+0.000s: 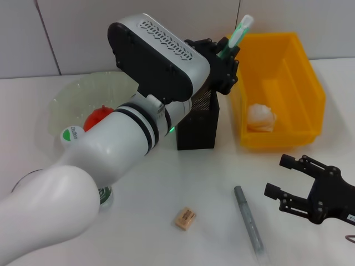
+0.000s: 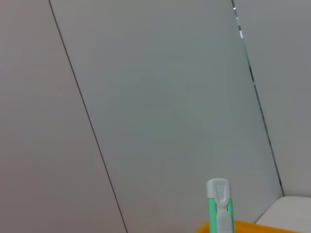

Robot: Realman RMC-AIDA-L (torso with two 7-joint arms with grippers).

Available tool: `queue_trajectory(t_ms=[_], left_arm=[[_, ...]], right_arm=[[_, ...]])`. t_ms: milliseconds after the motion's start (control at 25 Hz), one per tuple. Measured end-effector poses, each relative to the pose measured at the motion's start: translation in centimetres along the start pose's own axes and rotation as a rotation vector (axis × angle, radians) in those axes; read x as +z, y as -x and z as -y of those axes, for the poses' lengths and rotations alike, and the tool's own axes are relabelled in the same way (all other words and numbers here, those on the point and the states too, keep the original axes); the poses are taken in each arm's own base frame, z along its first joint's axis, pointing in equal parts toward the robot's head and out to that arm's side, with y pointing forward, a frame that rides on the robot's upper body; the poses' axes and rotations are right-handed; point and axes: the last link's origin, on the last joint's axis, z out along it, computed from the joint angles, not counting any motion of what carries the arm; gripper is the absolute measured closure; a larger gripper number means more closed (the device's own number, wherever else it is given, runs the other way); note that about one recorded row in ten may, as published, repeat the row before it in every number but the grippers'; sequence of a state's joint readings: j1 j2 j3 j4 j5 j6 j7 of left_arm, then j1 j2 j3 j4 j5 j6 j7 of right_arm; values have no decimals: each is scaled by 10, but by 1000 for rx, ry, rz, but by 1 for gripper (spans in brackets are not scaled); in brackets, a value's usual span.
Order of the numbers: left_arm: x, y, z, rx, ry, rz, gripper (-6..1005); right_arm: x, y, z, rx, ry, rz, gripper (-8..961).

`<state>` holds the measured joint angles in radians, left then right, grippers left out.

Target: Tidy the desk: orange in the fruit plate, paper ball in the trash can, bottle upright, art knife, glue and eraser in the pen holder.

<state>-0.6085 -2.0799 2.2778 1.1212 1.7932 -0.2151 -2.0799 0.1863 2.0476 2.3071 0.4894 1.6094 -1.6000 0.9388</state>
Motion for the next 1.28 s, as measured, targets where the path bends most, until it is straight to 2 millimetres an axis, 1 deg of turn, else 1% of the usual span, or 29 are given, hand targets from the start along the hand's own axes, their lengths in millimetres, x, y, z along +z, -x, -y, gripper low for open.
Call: queue_trajectory(t_ms=[200, 480, 920, 1280], left_arm=[[1, 4, -1, 10, 5, 14, 728], [5, 11, 4, -37, 0, 38, 718], [8, 12, 5, -24, 0, 44, 703], [9, 19, 11, -52, -18, 63, 691]], right_arm=[[2, 1, 1, -3, 5, 0, 143], [3, 1, 1, -3, 7, -2, 143], [3, 1, 1, -3, 8, -2, 143], [3, 1, 1, -5, 8, -1, 143]])
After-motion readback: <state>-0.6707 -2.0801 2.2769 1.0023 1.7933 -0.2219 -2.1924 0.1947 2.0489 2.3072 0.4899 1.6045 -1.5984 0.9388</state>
